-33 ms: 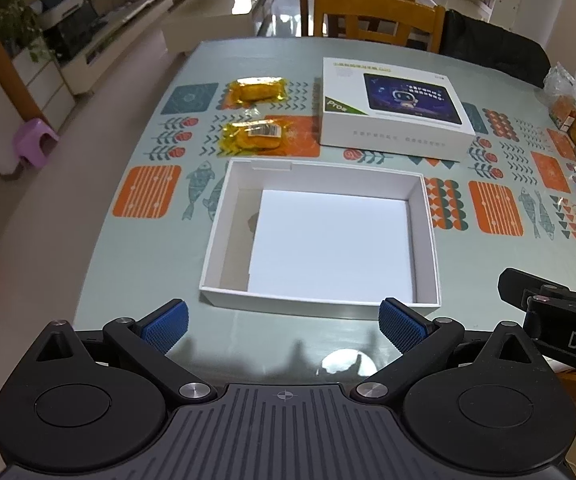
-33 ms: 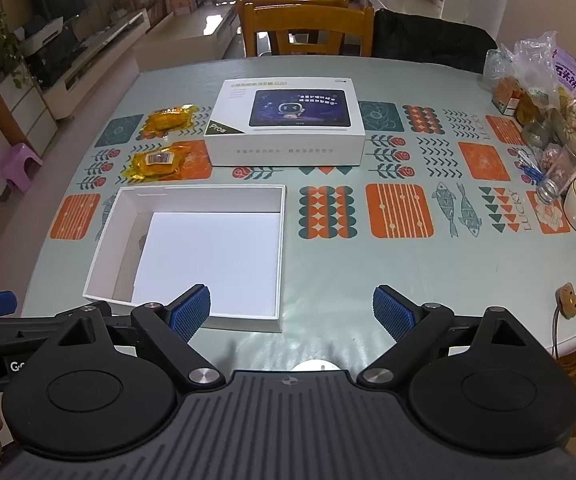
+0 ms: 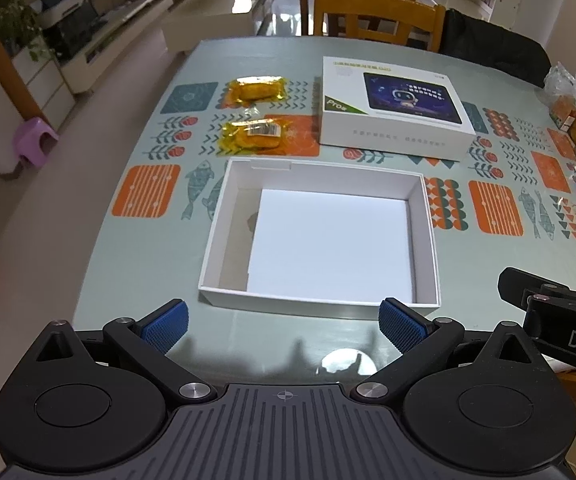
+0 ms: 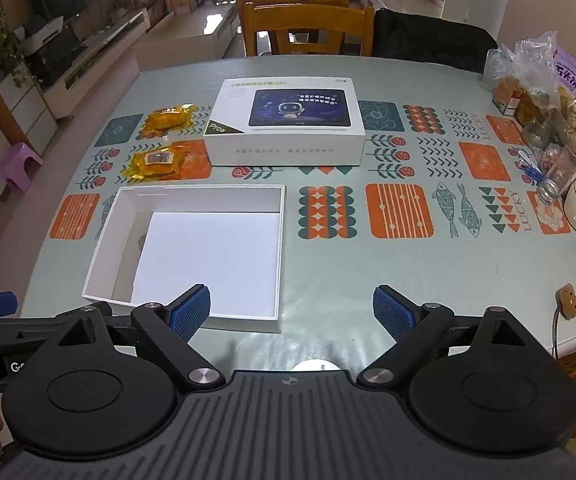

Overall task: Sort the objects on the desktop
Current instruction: 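Move the left gripper toward the nearer yellow-wrapped snack packet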

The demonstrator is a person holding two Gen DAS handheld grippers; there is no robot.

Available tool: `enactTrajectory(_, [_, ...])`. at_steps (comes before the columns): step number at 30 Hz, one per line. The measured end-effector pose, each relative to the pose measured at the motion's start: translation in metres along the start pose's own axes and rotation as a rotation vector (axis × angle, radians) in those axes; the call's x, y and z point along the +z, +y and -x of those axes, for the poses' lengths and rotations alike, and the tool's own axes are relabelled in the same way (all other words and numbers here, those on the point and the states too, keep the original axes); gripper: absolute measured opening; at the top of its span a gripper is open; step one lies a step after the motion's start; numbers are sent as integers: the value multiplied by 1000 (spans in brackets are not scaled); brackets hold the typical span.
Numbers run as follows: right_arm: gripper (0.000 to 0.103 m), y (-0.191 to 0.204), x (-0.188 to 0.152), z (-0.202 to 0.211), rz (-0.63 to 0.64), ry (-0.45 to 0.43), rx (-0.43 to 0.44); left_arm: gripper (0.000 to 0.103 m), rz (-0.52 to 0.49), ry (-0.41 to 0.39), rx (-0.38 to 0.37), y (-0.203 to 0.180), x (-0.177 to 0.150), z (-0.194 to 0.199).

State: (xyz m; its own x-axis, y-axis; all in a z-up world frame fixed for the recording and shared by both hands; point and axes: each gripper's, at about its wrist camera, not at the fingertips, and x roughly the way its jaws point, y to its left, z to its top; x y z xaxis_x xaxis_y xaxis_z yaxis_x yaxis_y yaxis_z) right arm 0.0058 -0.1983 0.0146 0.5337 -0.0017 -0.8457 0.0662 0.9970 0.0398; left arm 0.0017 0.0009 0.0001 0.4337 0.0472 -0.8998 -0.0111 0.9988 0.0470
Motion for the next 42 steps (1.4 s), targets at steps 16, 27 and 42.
enactTrajectory(16, [103, -7, 17, -20, -36, 20, 47, 103, 54, 20, 20, 9, 15, -7])
enactTrajectory(27, [103, 7, 22, -30, -84, 38, 91, 103, 41, -4, -63, 29, 41, -19])
enactTrajectory(42, [103, 44, 61, -50, -166, -40, 109, 103, 27, 36, -146, 69, 97, -59])
